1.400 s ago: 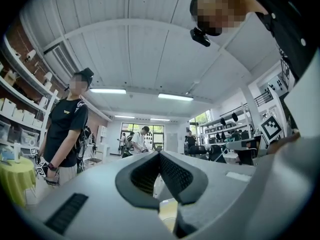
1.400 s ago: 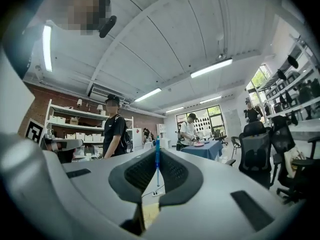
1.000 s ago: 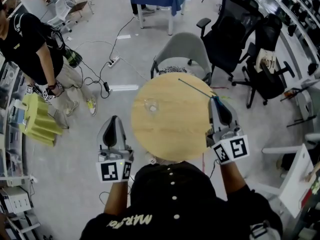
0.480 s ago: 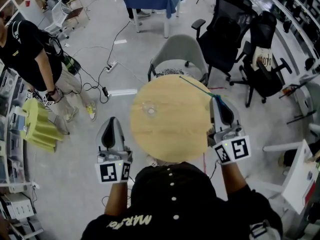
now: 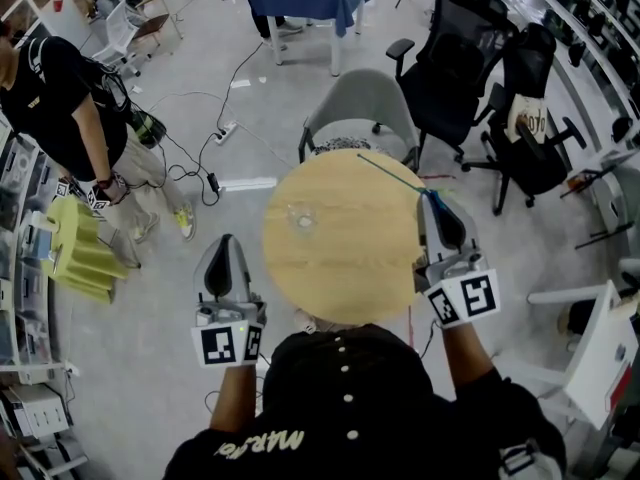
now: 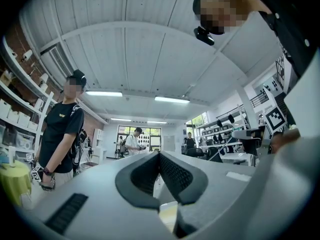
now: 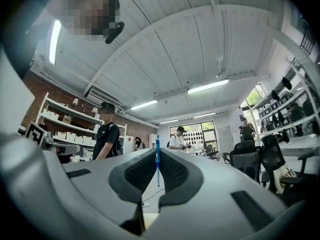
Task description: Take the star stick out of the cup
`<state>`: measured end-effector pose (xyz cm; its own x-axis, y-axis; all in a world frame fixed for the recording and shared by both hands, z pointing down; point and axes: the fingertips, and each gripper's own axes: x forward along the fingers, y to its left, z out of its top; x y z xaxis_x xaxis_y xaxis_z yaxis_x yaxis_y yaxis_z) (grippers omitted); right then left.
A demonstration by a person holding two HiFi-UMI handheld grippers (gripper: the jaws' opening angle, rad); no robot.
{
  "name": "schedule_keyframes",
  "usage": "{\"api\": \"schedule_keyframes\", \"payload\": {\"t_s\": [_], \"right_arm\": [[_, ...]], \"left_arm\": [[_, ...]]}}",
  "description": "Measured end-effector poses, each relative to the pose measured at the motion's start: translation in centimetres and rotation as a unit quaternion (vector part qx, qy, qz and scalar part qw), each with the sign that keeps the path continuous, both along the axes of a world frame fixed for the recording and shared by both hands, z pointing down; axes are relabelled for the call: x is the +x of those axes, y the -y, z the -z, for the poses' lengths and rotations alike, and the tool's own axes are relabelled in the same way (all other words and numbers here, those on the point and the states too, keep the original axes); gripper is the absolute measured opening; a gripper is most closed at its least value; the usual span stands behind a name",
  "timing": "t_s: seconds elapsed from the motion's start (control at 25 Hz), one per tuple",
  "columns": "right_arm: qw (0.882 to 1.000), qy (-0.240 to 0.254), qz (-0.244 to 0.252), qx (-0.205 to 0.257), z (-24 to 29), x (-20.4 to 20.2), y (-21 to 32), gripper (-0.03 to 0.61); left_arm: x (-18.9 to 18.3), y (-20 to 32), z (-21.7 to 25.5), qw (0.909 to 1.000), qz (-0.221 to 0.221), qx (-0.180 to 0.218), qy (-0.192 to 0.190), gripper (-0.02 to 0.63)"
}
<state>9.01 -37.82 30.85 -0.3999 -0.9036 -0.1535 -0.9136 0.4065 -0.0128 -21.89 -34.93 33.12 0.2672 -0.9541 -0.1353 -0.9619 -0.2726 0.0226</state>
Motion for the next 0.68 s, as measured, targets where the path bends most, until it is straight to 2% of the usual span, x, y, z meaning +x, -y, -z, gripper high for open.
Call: {"api": "schedule_keyframes", "payload": {"t_s": [0.32, 0.48, 0.68], "right_arm": [[1.000, -0.004, 0.004, -0.003, -0.2, -0.3, 0.3, 0.017], [1.000, -0.006, 0.008, -0.005, -0.6, -0.7, 0.5, 0.017], [1.000, -0.007, 0.011, -0.005, -0.9, -0.6, 0.9, 0.017]], "left_arm": [[-0.1, 0.0, -0.3, 1.0000, 0.001, -0.002, 0.000, -0.003], [-0.3, -0.1, -1.4, 0.9995, 0.003, -0.028, 0.011, -0.003], [-0.6, 0.1, -1.3, 0.9999, 0.004, 0.000, 0.016, -0.003]]}}
